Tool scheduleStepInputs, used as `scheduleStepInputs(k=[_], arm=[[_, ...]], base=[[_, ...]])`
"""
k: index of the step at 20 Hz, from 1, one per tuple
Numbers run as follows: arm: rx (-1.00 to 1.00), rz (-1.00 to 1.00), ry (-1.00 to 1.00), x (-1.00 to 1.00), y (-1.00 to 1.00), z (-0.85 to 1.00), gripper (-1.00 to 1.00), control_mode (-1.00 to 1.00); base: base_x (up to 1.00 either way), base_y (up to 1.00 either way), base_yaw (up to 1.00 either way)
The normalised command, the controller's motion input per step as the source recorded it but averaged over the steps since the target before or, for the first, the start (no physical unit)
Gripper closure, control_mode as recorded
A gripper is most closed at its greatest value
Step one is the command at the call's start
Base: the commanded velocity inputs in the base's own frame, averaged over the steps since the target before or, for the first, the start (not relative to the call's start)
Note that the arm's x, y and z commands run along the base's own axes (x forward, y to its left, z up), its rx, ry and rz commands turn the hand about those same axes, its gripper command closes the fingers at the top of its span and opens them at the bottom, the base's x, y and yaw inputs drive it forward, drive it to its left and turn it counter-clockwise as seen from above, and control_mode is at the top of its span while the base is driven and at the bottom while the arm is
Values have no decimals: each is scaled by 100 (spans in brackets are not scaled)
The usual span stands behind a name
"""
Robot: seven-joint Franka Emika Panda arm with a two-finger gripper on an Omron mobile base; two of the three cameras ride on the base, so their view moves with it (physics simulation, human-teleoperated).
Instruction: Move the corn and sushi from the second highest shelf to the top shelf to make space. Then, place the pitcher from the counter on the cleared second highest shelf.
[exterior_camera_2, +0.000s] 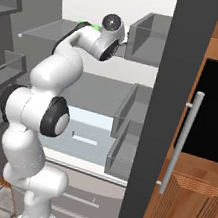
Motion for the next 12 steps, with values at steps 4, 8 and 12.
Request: scheduleStepInputs(k=[4, 8, 12], arm=[[0, 0, 3, 74, -17, -21, 100, -100], [0, 0, 2, 71, -10, -26, -100, -100], [0, 0, 0, 52, -7, -24, -100, -100]], base=[[0, 0, 0], [0, 0, 0], [0, 0, 0]])
